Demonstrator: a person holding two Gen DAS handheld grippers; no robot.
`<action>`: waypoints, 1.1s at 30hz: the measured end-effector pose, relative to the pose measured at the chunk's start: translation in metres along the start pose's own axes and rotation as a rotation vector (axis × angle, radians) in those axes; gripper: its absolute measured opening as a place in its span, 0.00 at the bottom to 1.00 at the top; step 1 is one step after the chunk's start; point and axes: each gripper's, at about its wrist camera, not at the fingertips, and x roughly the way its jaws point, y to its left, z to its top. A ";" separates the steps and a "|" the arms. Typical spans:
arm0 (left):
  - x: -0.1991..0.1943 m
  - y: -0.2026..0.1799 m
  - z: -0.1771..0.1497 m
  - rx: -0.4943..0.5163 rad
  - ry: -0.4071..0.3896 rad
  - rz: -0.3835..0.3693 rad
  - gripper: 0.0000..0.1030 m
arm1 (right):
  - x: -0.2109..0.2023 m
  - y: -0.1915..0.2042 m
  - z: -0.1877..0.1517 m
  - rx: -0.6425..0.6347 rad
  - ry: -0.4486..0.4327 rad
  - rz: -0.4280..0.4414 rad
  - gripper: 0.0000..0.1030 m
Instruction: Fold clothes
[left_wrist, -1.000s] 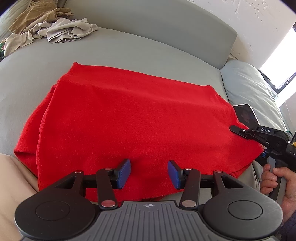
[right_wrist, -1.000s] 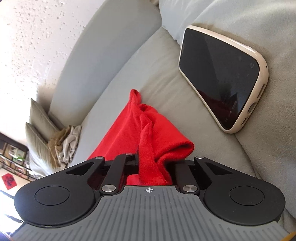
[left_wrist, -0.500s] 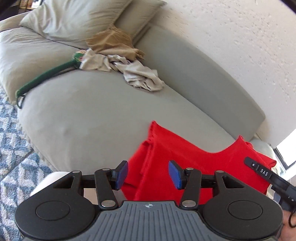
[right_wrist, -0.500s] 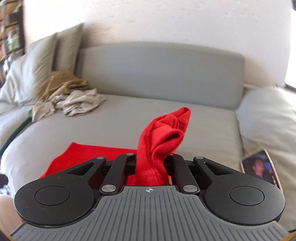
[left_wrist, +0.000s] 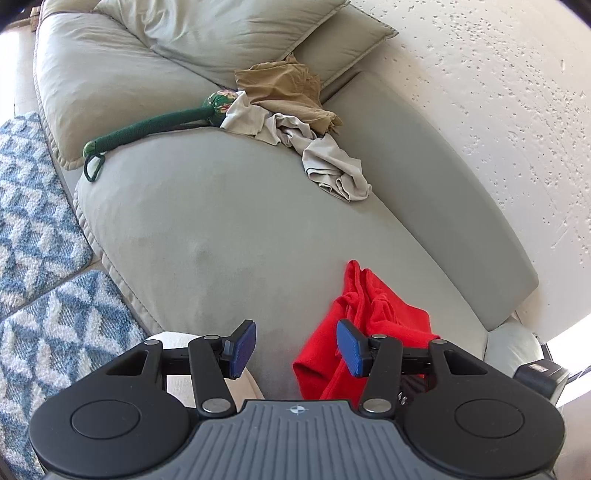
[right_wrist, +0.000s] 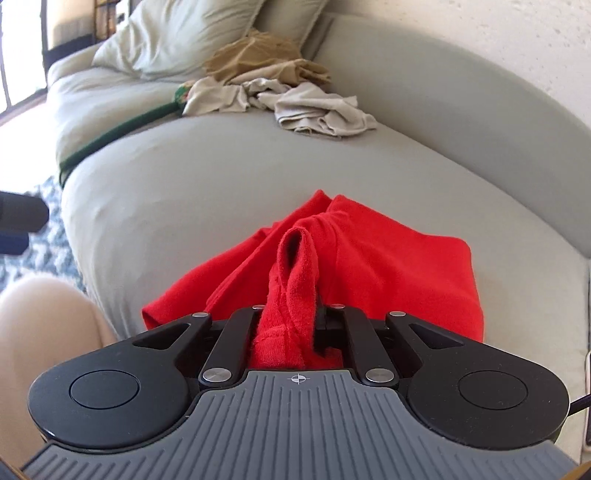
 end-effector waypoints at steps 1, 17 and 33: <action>0.001 0.001 0.000 -0.005 0.004 -0.005 0.47 | -0.004 -0.003 0.004 0.033 -0.014 0.006 0.09; 0.005 0.012 -0.001 -0.037 0.028 -0.009 0.47 | -0.011 0.001 0.031 0.130 -0.106 0.048 0.09; 0.004 0.011 -0.003 -0.034 0.037 0.016 0.47 | -0.004 -0.094 0.010 0.759 -0.138 0.214 0.09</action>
